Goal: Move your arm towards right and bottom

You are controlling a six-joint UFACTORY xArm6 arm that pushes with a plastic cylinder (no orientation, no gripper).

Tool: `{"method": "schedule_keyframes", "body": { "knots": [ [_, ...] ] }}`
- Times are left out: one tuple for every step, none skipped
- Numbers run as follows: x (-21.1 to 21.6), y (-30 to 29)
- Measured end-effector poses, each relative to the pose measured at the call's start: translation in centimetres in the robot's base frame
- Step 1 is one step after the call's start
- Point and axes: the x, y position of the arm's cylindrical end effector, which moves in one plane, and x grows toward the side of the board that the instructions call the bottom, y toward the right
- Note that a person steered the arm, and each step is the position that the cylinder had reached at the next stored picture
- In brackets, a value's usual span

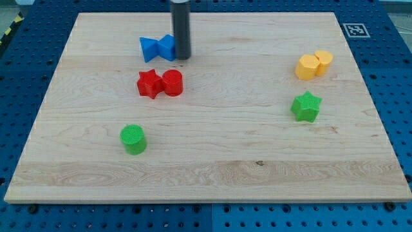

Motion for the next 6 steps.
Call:
{"method": "schedule_keyframes", "body": {
  "knots": [
    [-0.5, -0.4],
    [-2.2, 4.5],
    [-3.6, 9.1],
    [-0.2, 12.8],
    [6.9, 12.5],
    [11.4, 11.4]
  ]
}}
